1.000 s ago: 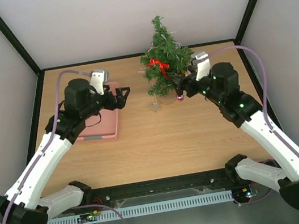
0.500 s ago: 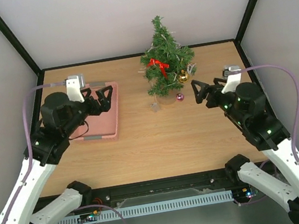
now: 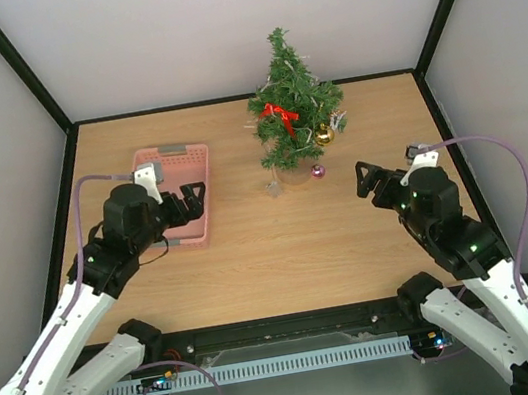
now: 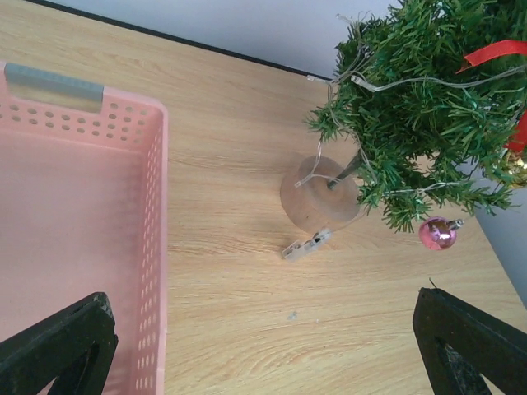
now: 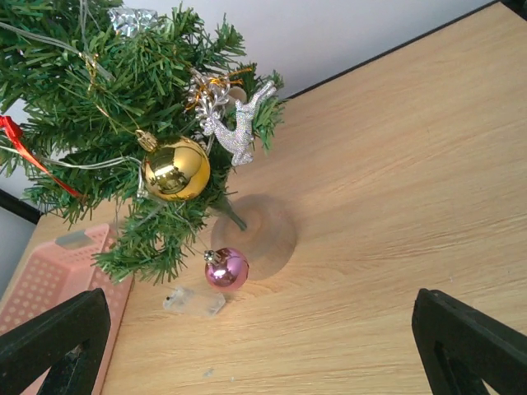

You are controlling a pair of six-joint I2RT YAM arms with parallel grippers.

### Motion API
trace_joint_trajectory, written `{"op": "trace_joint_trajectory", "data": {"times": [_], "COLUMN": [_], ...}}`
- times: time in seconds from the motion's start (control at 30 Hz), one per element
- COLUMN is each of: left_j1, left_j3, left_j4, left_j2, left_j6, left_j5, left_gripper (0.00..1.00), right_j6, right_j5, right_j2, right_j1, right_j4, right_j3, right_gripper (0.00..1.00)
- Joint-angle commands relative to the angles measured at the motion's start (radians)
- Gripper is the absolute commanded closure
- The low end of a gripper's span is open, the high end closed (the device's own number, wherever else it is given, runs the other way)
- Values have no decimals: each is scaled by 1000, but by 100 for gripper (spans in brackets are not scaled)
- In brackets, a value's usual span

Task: Decorate the small christmas tree
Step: Reset both arms

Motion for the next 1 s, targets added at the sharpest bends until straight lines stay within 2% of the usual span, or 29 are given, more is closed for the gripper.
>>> {"op": "trace_joint_trajectory", "data": {"times": [0.0,0.27,0.97], "left_j1": [5,5,5], "left_j3": [1,114,125], "left_j4": [45,36,58], "left_j2": [-25,-7,-1], "left_j6": [-30,-3,17], "left_j5": [-1,-6,9], "left_gripper": [1,1,1], "right_j6": [3,-35,-45], "right_j5": [6,-16,-37], "right_j2": [-10,40,37], "right_j1": [-4,-4,-4], "right_j4": [-14,-19,13], "right_j3": [20,164,132], "right_gripper": [2,2,2]}}
